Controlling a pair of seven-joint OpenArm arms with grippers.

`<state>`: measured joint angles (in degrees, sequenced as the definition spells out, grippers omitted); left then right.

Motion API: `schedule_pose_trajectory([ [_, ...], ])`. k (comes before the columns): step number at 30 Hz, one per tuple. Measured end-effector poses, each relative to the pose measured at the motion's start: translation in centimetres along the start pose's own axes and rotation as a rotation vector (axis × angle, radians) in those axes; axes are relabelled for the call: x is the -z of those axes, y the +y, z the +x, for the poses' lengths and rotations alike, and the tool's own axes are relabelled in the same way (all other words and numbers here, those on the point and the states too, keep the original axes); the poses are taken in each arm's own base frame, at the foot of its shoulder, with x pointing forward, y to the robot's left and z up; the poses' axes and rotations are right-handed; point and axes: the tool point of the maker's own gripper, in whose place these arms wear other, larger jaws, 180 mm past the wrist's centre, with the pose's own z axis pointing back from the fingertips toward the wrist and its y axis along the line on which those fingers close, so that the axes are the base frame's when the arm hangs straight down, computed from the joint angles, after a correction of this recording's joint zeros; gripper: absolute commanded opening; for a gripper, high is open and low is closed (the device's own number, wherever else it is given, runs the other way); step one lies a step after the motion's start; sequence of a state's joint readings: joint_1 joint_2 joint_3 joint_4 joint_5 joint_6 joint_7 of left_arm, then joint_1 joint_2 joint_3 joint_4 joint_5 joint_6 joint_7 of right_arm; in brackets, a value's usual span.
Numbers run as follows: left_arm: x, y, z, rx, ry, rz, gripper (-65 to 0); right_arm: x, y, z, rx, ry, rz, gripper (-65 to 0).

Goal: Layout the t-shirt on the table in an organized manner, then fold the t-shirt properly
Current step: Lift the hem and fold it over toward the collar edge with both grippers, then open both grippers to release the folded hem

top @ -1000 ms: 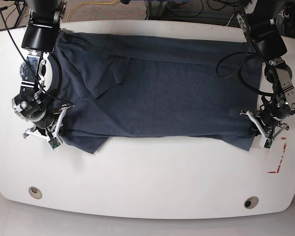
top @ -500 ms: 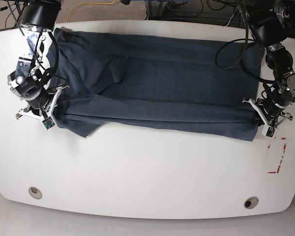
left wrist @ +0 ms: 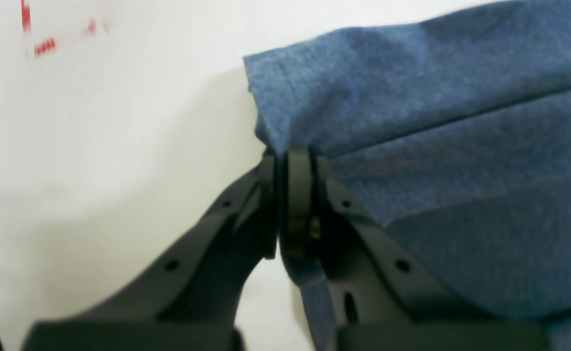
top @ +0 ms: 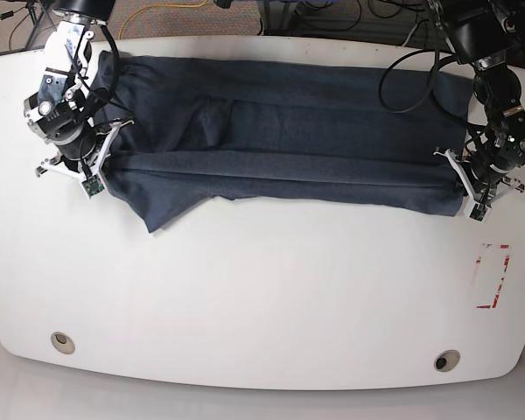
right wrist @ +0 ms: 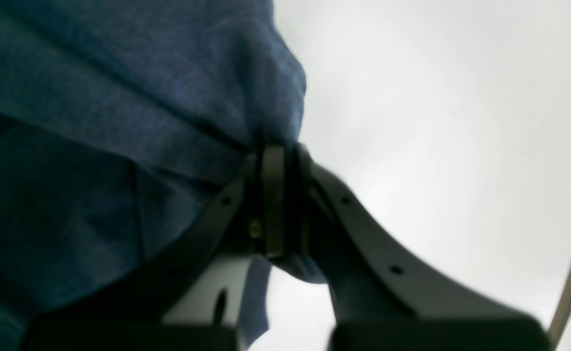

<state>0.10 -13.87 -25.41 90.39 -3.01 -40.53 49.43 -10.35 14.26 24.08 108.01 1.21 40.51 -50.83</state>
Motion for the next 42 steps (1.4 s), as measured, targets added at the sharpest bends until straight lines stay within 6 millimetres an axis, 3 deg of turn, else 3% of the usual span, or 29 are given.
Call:
schedule_pose_trajectory([
  [9,-0.6,-0.9,-2.2,0.017,0.046,-0.009,-63.3,-0.4,1.1,-2.8,0.017,0.059,0.021,-62.9],
  [12,-0.6,-1.2,-2.9,0.018,0.064,-0.013,-56.7,-0.4,1.3,-3.2,0.017,0.068,0.026,-60.1],
  [19,-0.8,-1.1,-4.2,0.019,0.125,-0.007,-33.2,-0.5,1.4,-3.8,0.012,0.088,0.024,-32.8],
  [21,-0.8,-1.0,-4.2,0.020,0.127,-0.006,-29.9,-0.6,1.2,-3.9,0.006,0.094,0.017,-27.0],
  [26,-1.2,-0.8,-3.5,0.035,0.108,0.009,-30.1,-1.2,1.2,-2.1,0.019,0.041,-0.008,-20.3],
  [30,-2.0,-0.3,-1.7,0.059,0.061,0.038,-30.1,-1.0,1.6,-0.3,0.034,-0.007,-0.002,-20.1],
  [37,-2.4,0.9,1.8,0.064,-0.017,0.073,-30.4,0.3,0.5,4.1,0.095,-0.106,-0.025,-19.8],
  [42,-2.2,1.2,2.2,0.053,-0.023,0.075,-30.4,2.1,0.9,5.7,0.141,-0.129,0.020,-20.3],
])
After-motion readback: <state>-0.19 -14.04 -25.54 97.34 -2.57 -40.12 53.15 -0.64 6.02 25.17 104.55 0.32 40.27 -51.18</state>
